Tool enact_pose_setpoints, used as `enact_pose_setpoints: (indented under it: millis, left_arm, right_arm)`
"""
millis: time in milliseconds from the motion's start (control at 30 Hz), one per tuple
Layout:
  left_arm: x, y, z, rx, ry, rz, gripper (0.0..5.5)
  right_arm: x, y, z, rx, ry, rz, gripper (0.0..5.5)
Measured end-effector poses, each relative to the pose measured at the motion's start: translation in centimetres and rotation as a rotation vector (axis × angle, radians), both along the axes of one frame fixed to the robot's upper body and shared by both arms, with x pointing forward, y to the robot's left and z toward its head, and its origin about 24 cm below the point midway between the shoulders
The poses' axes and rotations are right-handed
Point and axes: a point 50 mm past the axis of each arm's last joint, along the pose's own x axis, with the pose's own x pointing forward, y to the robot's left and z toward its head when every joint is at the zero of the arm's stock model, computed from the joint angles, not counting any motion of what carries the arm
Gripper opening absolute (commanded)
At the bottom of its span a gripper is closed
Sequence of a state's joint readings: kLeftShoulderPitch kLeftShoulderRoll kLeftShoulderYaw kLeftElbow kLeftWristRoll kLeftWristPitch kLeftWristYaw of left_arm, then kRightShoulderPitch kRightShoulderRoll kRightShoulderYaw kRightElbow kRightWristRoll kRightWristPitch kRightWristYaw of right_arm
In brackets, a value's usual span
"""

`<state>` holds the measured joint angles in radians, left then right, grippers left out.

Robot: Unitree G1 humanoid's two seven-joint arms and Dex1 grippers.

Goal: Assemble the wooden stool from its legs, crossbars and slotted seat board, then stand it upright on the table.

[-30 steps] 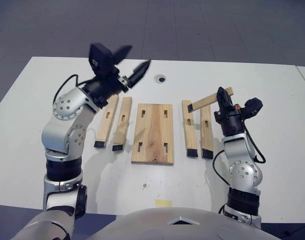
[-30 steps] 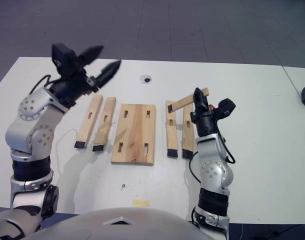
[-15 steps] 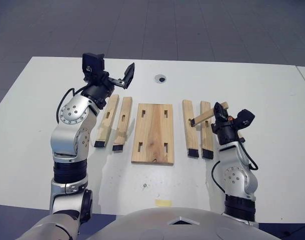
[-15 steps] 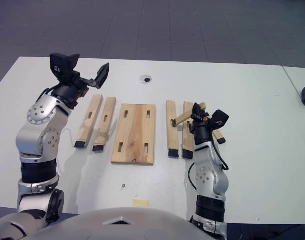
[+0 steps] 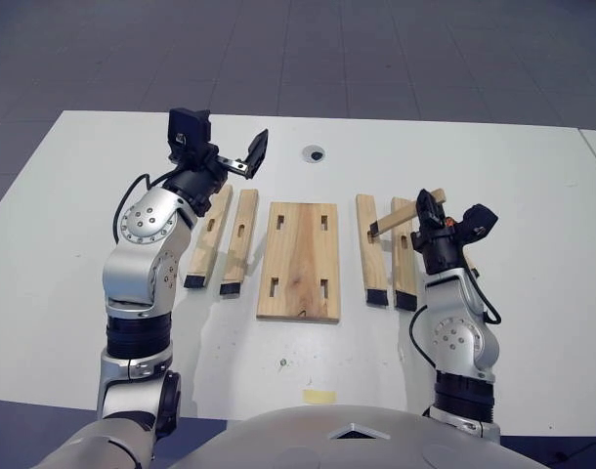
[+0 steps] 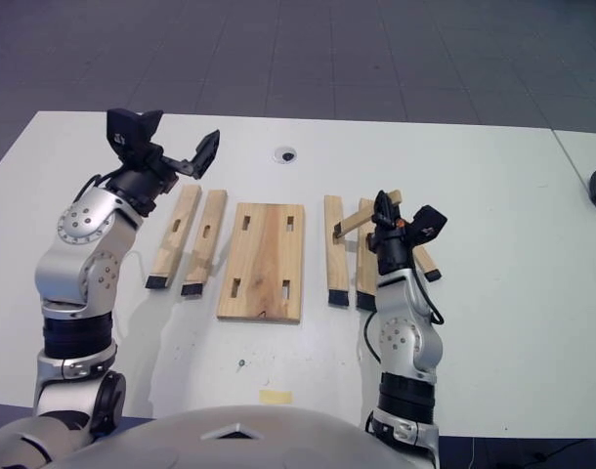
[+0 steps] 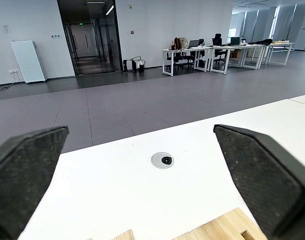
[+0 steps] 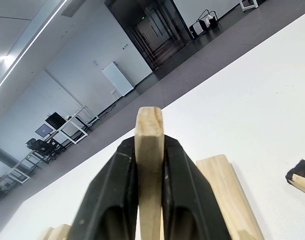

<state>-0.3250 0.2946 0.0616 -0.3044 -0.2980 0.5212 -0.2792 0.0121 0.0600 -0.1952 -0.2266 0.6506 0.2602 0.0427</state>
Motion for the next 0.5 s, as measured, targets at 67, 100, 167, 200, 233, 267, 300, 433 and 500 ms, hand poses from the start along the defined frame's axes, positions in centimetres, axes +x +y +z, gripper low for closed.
enact_pose_setpoints:
  millis: [67,100,167,200,233,267,300,433,500]
  left_arm:
    - [0.0,-0.1,0.0,0.0,0.001,-0.004,5.4]
    - [0.0,-0.1,0.0,0.001,0.001,-0.006,5.4]
    - [0.0,-0.1,0.0,0.001,0.001,-0.006,5.4]
    - [0.0,-0.1,0.0,0.002,0.001,-0.006,5.4]
    - [0.0,-0.1,0.0,0.003,0.001,-0.006,5.4]
    - [0.0,-0.1,0.0,0.003,0.001,-0.006,5.4]
    - [0.0,-0.1,-0.1,0.004,0.003,-0.006,5.4]
    - [-0.1,0.0,-0.4,0.005,0.014,-0.005,5.4]
    - [-0.2,-0.1,-0.4,0.005,0.015,-0.007,5.4]
  right_arm:
    - [0.3,0.1,0.3,-0.006,-0.01,0.005,0.41]
    - [0.4,0.2,0.2,-0.018,-0.003,0.007,0.41]
    - [0.4,0.2,-0.3,-0.028,0.021,0.008,0.41]
    - [0.4,0.3,-0.5,-0.032,0.036,0.009,0.41]
    - [0.4,0.3,-0.8,-0.034,0.05,0.009,0.41]
    - [0.3,0.3,-1.1,-0.035,0.061,0.009,0.41]
    - [0.2,0.3,-1.1,-0.041,0.065,0.007,0.41]
    - [0.2,0.3,-1.2,-0.067,0.072,0.002,0.41]
    - [0.2,0.4,-1.1,-0.081,0.069,0.005,0.41]
